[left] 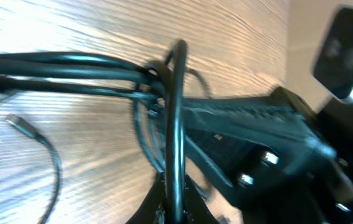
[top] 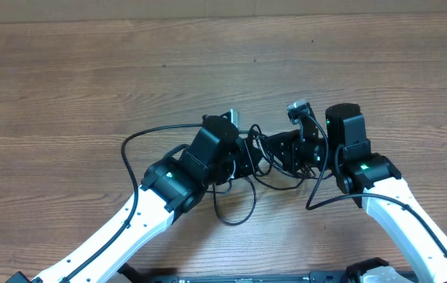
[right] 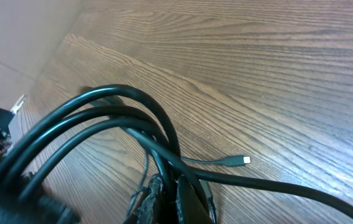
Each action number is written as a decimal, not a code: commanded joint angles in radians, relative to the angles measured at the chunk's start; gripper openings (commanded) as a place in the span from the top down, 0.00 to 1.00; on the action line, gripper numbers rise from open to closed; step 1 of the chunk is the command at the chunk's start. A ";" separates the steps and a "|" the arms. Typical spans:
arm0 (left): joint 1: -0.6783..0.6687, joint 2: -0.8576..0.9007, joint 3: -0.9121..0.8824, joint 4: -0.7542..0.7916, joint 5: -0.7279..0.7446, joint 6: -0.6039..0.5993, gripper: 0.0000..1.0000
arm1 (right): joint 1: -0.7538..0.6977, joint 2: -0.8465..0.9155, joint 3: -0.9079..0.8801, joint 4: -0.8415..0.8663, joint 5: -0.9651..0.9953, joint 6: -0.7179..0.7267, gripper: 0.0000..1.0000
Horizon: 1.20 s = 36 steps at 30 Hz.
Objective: Untangle cables
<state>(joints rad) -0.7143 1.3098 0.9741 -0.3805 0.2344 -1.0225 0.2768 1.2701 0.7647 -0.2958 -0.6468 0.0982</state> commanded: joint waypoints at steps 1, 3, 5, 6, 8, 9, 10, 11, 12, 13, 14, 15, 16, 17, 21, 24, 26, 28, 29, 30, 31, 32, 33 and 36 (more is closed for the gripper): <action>-0.012 -0.003 0.018 -0.021 -0.114 -0.033 0.95 | -0.003 -0.026 0.014 0.014 0.017 0.063 0.96; -0.012 -0.003 0.018 -0.021 -0.117 -0.033 0.95 | -0.003 -0.042 0.014 0.014 0.017 0.063 0.96; -0.012 -0.003 0.018 -0.025 -0.140 -0.033 0.95 | -0.003 -0.067 0.014 0.014 0.017 0.067 0.96; -0.012 -0.003 0.018 -0.031 -0.157 -0.033 0.95 | -0.003 -0.080 0.014 0.014 0.017 0.070 0.96; -0.012 -0.003 0.018 -0.045 -0.188 -0.033 0.96 | -0.004 -0.116 0.014 0.013 0.017 0.078 0.96; -0.012 -0.003 0.018 -0.054 -0.197 -0.033 0.95 | -0.004 -0.131 0.014 0.013 0.018 0.078 0.96; -0.012 -0.003 0.018 -0.058 -0.203 -0.034 0.95 | -0.004 -0.150 0.014 0.013 0.017 0.078 0.96; -0.012 -0.003 0.018 -0.061 -0.206 -0.034 0.95 | -0.004 -0.168 0.014 0.013 0.017 0.078 0.96; -0.012 -0.003 0.018 -0.064 -0.209 -0.034 0.95 | -0.004 -0.184 0.014 0.013 0.018 0.080 0.96; -0.012 -0.003 0.018 -0.065 -0.209 -0.033 0.95 | -0.004 -0.202 0.014 0.013 0.018 0.083 0.96; -0.012 -0.003 0.018 -0.064 -0.209 -0.033 0.96 | -0.004 -0.216 0.014 0.013 0.018 0.085 0.96; -0.012 -0.003 0.018 -0.064 -0.209 -0.033 0.95 | -0.004 -0.233 0.014 0.013 0.018 0.085 0.96; -0.012 -0.003 0.018 -0.064 -0.209 -0.034 0.96 | -0.004 -0.246 0.014 0.013 0.018 0.085 0.96; -0.012 -0.003 0.018 -0.064 -0.209 -0.034 0.95 | -0.004 -0.256 0.014 0.013 0.024 0.085 0.96; -0.012 -0.003 0.018 -0.064 -0.168 -0.032 0.96 | -0.004 -0.262 0.014 -0.007 0.079 0.085 0.96; -0.012 -0.003 0.018 -0.056 -0.090 0.006 0.96 | -0.004 -0.254 0.014 -0.029 0.085 0.055 0.79; -0.012 -0.003 0.018 -0.048 -0.039 0.021 0.96 | -0.004 -0.249 0.014 -0.047 0.085 0.009 0.54; -0.012 -0.003 0.018 -0.038 0.005 0.021 0.96 | -0.004 -0.240 0.014 -0.078 0.085 -0.063 0.31; -0.012 -0.003 0.018 -0.032 0.021 0.021 0.96 | -0.004 -0.237 0.014 -0.090 0.086 -0.088 0.27; -0.012 -0.003 0.018 -0.026 0.036 0.020 0.96 | -0.004 -0.231 0.014 -0.103 0.089 -0.115 0.24; -0.012 -0.003 0.018 -0.010 0.066 0.018 0.96 | -0.004 -0.220 0.014 -0.127 0.105 -0.148 0.20; -0.012 -0.003 0.018 -0.003 0.077 0.008 0.96 | -0.004 -0.214 0.014 -0.138 0.114 -0.163 0.20; -0.012 -0.003 0.018 -0.001 0.077 -0.008 0.96 | -0.004 -0.208 0.014 -0.150 0.127 -0.177 0.19; -0.012 -0.003 0.018 0.005 0.071 -0.034 0.96 | -0.003 -0.182 0.014 -0.179 0.138 -0.209 0.20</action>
<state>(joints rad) -0.7204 1.3098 0.9741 -0.3874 0.2604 -1.0420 0.2752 1.0672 0.7647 -0.4641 -0.5411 -0.0299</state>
